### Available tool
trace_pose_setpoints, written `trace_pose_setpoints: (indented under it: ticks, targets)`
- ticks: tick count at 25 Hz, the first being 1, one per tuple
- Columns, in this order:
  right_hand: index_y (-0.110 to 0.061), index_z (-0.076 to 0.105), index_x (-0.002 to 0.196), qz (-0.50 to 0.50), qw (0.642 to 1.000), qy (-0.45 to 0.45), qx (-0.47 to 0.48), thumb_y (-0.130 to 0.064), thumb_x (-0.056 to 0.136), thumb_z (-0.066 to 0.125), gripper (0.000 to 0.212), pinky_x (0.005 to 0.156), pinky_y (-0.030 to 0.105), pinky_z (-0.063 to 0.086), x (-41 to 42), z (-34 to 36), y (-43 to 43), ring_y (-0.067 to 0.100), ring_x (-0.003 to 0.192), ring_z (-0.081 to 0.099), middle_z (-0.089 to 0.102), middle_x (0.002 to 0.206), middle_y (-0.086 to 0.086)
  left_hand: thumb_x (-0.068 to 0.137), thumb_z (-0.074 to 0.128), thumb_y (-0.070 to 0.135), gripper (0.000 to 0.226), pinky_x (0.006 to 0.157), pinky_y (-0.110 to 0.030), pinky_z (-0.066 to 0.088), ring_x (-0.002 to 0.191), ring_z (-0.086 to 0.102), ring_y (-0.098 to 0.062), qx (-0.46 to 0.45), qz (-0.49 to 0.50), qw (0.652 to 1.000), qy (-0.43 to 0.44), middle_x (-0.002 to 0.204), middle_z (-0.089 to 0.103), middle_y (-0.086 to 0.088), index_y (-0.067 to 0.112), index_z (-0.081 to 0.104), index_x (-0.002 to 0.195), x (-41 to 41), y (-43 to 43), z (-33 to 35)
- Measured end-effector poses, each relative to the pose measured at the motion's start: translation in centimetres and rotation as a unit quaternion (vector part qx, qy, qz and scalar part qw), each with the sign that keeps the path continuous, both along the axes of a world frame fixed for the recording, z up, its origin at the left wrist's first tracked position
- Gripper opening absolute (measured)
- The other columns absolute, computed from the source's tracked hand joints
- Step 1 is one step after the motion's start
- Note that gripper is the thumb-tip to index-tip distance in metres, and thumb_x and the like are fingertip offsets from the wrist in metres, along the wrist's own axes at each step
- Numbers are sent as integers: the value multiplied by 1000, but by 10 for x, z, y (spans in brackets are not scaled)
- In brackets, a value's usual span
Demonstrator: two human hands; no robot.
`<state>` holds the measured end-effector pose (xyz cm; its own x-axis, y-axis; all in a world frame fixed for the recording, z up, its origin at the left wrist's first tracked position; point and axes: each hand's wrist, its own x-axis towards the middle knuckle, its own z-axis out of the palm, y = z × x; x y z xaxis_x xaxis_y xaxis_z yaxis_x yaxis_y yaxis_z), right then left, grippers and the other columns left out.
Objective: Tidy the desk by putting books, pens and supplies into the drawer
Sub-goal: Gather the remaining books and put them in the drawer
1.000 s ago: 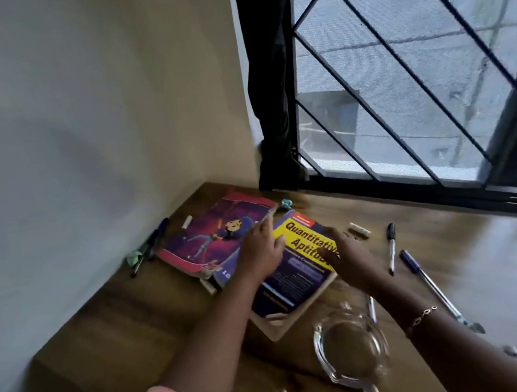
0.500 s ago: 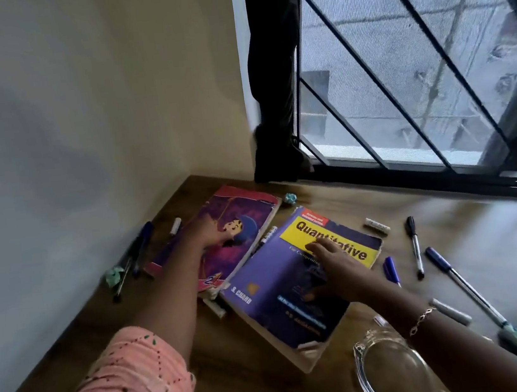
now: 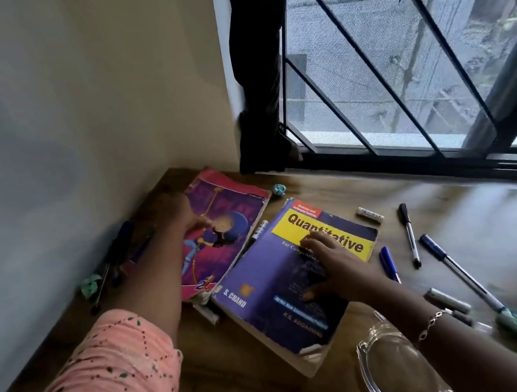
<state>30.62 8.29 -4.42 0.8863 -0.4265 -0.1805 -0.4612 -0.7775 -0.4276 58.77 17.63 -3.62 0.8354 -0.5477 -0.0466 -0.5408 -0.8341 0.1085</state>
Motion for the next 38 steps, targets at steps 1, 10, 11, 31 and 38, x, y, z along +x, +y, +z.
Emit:
trace_pose_setpoints:
  ticks: [1, 10, 11, 31, 38]
  targets:
    - [-20, 19, 145, -4, 1000, 0, 4, -35, 74, 73, 91, 114, 37, 22, 0, -1, 0, 21, 142, 11, 9, 155, 0, 69, 76, 47, 83, 96, -39, 41, 122, 47, -36, -24, 7, 1000, 0, 130, 49, -25, -4, 46, 128, 0, -2, 1]
    - [-18, 32, 140, -72, 994, -77, 43, -28, 75, 73, 77, 103, 33, 37, -7, -6, 3, 20, 132, 33, 30, 147, 2, 88, 62, 20, 40, 87, -41, 44, 107, 56, -42, -164, -118, 977, -68, 116, 59, -28, 0, 48, 120, -13, -5, 72]
    - [-17, 38, 136, -132, 979, -135, 81, -24, 78, 70, 67, 96, 32, 43, -10, -6, 5, 21, 124, 43, 39, 141, 3, 88, 62, 19, 39, 85, -41, 44, 105, 57, -42, -183, -129, 971, -85, 113, 60, -28, 1, 48, 119, -20, -2, 85]
    - [-6, 47, 78, -491, 653, -247, 520, -2, 85, 57, 13, 42, 25, 38, -9, 25, -7, 15, 54, 51, 56, 79, 9, 84, 63, 6, 26, 76, -35, 49, 73, 57, -12, -663, 16, 737, 130, 81, 57, 7, 28, 49, 80, -42, 29, 77]
    - [-6, 56, 92, -463, 818, -112, 321, -24, 66, 80, 39, 77, 40, 55, 20, -12, -7, 27, 85, 63, 63, 91, 12, 88, 58, 2, 25, 66, -17, 50, 66, 57, 4, -691, 33, 696, 194, 82, 58, 7, 25, 52, 84, -44, 29, 49]
